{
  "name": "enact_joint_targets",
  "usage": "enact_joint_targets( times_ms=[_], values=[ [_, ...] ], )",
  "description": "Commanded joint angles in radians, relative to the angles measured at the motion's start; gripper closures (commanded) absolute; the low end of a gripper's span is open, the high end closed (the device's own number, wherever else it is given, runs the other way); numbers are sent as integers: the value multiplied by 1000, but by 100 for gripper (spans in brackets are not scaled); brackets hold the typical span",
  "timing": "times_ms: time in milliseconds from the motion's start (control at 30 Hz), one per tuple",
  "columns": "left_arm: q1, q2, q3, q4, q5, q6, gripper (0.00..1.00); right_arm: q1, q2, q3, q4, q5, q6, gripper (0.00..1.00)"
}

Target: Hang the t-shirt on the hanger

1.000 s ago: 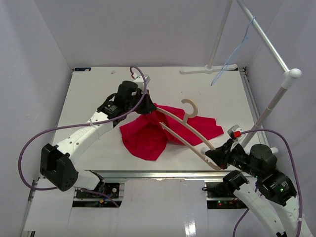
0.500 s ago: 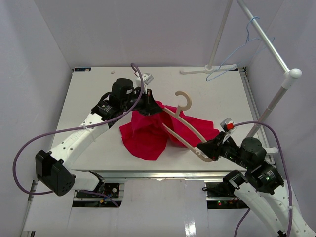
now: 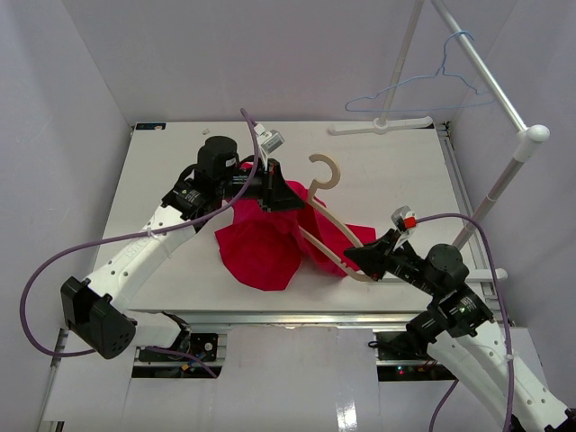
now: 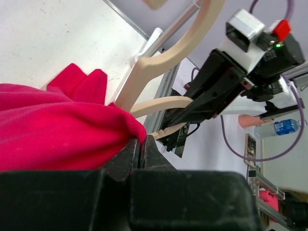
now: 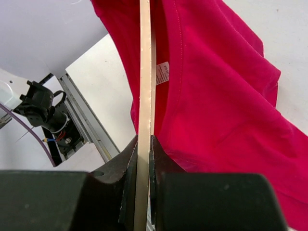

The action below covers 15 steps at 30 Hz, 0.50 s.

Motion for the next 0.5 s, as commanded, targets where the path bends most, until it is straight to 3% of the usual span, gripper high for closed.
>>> enact_joint_targets(
  times_ms=[0, 267, 467],
  values=[
    [-3, -33, 79, 24, 100, -49, 96, -2, 11, -47, 240, -25, 10, 92],
    [-4, -28, 184, -29, -7, -50, 100, 0, 60, -73, 323, -104, -11, 92],
    [-3, 0, 266, -139, -112, -1, 100, 0, -13, -121, 355, -122, -16, 92]
  ],
)
